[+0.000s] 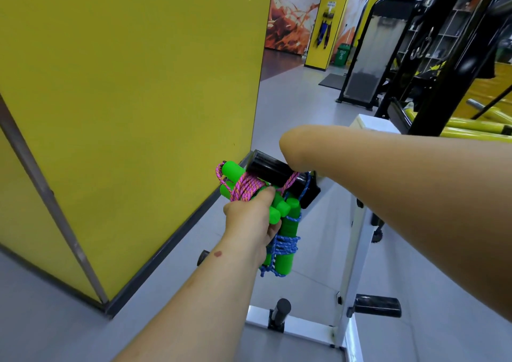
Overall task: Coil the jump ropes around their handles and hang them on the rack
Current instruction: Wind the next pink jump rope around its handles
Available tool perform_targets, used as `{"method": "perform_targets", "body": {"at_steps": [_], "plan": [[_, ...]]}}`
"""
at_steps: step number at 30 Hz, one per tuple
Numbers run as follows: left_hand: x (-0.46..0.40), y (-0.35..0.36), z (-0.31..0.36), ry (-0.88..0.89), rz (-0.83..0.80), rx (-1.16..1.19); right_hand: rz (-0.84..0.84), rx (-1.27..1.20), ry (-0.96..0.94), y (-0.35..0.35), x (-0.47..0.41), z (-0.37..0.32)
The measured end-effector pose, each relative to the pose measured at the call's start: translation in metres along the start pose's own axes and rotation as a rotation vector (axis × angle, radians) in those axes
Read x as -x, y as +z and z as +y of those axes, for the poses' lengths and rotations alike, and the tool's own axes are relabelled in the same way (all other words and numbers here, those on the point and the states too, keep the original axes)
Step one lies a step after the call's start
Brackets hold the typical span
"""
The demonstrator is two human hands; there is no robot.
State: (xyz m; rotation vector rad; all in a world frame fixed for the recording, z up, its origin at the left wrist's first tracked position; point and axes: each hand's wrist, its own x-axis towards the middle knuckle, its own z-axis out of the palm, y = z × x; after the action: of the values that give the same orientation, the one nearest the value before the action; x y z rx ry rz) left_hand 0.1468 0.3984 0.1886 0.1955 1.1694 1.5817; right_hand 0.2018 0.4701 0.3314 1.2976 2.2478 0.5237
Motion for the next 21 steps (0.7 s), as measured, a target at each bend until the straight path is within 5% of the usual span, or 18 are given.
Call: {"method": "perform_targets", "body": {"at_steps": [21], "plan": [[-0.003,-0.008,0.022,-0.104,0.021,0.001,0.109,-0.130,-0.019,0.009,0.025,-0.002]]}}
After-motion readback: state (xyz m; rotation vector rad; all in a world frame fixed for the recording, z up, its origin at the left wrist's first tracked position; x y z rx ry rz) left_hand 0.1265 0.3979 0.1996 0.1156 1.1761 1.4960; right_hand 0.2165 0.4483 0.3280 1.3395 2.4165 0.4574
